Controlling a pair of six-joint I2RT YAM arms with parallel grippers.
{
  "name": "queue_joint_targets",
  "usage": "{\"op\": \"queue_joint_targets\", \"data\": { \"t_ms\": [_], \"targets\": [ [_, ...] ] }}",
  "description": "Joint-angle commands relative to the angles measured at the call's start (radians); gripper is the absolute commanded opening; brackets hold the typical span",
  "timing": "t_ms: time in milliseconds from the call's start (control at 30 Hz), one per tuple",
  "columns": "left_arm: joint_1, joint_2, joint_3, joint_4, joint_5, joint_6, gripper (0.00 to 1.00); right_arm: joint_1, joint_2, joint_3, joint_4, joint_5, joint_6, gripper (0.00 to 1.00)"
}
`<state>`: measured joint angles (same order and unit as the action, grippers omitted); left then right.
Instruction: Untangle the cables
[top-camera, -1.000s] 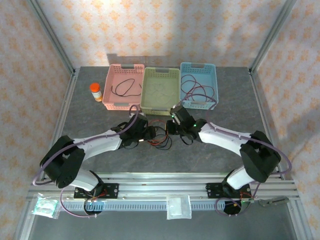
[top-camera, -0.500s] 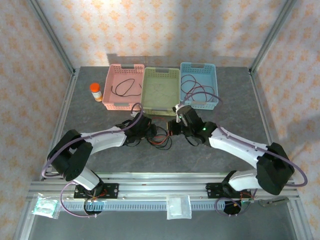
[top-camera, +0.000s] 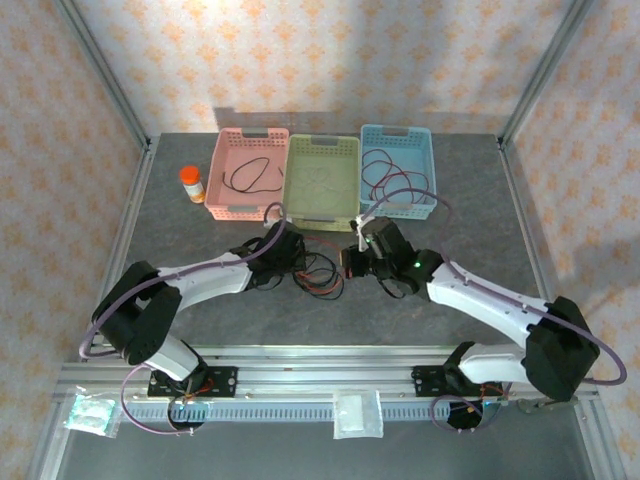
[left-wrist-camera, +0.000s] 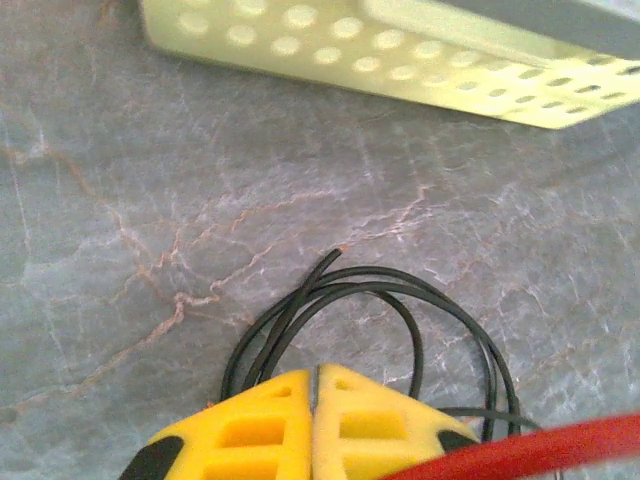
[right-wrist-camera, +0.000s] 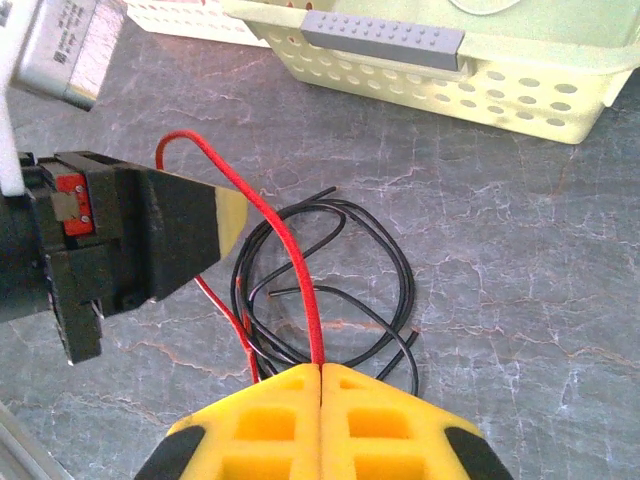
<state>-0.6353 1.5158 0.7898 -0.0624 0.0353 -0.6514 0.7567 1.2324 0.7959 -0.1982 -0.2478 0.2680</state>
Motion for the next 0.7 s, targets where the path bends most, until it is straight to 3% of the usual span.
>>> {"op": "queue_joint_targets", "data": {
  "t_ms": [0,67,167,233,367,500,667],
  "targets": [
    [-0.006,-0.082,0.043,-0.006,-0.033,0.025,0.0,0.006,-0.075,-0.026,0.034,0.021,0.001,0.01],
    [-0.007,-0.124,0.046,-0.002,-0.009,0.042,0.0,0.006,-0.121,-0.051,0.079,0.037,0.009,0.16],
    [-0.006,-0.183,0.051,0.005,0.041,0.081,0.0,0.006,-0.195,-0.107,0.173,0.07,-0.002,0.65],
    [-0.006,-0.216,0.054,0.006,0.067,0.114,0.0,0.005,-0.224,-0.132,0.207,0.087,-0.042,0.84],
    [-0.006,-0.257,0.078,-0.021,0.096,0.163,0.0,0.004,-0.228,-0.114,0.182,0.049,-0.178,0.91],
    [-0.004,-0.256,0.109,-0.039,0.149,0.207,0.0,0.004,-0.199,-0.079,0.176,-0.036,-0.234,0.9],
    [-0.006,-0.257,0.114,-0.029,0.198,0.233,0.0,0.0,-0.118,-0.055,0.216,-0.052,-0.246,0.84]
  ]
}}
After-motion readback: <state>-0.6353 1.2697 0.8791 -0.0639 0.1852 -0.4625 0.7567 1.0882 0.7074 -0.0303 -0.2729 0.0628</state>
